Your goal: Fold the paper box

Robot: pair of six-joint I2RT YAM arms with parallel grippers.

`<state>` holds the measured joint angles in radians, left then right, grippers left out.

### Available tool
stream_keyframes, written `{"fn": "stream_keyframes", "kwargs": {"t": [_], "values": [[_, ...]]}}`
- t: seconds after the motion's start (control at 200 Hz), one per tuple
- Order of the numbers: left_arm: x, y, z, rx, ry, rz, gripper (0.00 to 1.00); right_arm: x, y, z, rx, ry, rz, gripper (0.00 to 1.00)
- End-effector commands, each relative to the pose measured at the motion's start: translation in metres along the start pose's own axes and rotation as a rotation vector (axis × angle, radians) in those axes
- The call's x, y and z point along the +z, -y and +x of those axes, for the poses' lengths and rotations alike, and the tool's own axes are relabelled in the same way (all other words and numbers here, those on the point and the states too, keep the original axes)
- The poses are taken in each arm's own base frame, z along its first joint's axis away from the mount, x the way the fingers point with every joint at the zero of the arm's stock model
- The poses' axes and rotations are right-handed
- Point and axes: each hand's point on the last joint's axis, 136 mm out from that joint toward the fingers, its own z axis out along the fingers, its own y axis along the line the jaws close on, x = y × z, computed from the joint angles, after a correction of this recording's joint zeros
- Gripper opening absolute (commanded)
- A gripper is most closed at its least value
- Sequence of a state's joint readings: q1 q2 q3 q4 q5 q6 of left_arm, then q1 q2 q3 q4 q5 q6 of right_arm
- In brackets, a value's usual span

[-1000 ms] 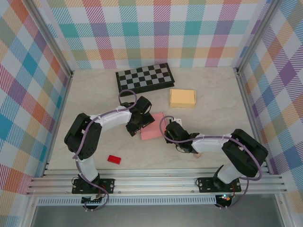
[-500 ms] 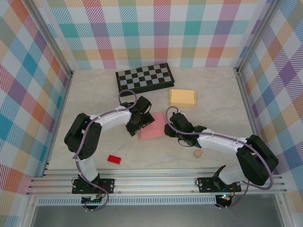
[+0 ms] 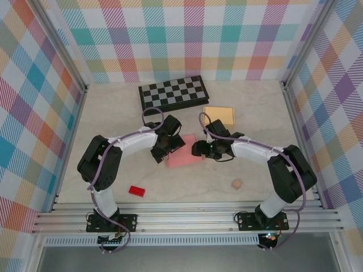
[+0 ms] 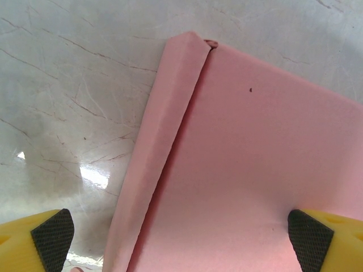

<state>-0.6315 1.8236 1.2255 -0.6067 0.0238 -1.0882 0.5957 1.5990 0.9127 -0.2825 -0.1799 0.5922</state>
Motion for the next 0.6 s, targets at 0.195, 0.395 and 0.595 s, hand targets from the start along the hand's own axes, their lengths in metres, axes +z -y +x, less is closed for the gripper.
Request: {"fn": "stream_keyframes", "kwargs": {"t": [0.195, 0.395, 0.595], "values": [[0.006, -0.027, 0.007, -0.032, -0.043, -0.157, 1.0, 0.016, -0.015, 0.009, -0.015, -0.06, -0.11, 0.67], [0.003, -0.021, 0.0, -0.021, -0.032, -0.175, 1.0, 0.021, -0.039, 0.022, -0.024, -0.077, -0.171, 0.63], [-0.012, -0.018, -0.015, 0.018, 0.022, -0.192, 1.0, 0.021, -0.049, 0.031, -0.016, -0.076, -0.175, 0.63]]}}
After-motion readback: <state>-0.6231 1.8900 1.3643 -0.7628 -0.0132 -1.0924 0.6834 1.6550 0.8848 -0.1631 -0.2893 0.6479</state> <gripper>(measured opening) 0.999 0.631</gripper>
